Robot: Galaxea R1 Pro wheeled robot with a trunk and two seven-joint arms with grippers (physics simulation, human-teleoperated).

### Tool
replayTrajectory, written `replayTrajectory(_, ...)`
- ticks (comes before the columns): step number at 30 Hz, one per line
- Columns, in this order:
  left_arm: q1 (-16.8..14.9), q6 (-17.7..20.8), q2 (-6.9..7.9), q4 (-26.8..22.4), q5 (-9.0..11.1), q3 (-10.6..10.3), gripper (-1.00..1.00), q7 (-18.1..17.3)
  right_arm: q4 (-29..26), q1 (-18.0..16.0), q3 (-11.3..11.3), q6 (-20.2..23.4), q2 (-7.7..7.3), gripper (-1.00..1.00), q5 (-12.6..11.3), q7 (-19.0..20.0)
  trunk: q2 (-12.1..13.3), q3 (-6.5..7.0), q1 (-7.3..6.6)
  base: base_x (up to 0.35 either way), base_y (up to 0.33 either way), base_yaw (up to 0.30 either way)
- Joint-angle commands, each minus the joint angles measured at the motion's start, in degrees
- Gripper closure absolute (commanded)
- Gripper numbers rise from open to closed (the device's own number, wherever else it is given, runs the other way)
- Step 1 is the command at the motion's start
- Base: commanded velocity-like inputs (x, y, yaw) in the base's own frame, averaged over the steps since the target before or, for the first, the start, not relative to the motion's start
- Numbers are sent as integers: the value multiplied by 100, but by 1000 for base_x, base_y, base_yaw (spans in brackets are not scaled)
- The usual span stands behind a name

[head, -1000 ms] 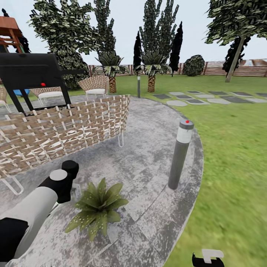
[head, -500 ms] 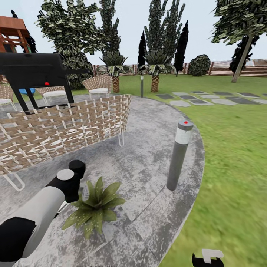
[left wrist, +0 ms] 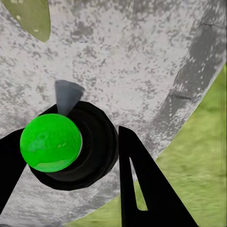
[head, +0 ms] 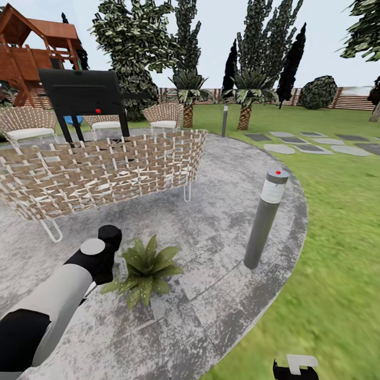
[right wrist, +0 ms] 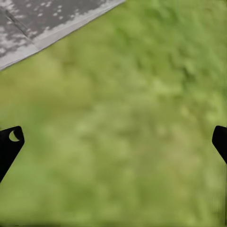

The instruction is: Pick up the pesticide atomizer in the garden and spray insectifuge to fully cover both potted plants in the garden.

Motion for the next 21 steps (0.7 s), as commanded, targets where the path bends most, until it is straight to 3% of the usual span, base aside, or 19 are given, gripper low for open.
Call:
replayTrajectory(1, -6, 61, 6, -5, -20, -29, 100, -43, 8, -4, -41, -19, 2, -100, 61, -12, -2, -5, -3, -202, -221, 277)
replayTrajectory(6, -9, 62, 0, -7, -17, -22, 100, -43, 8, -4, -41, -19, 2, -100, 58, -8, -2, -5, -3, -87, -249, 241)
replayTrajectory(21, -27, 141, 11, -16, -20, -29, 100, -43, -21, -4, -50, -29, 24, -100, 54, -12, -2, -5, -3, 112, -264, 26)
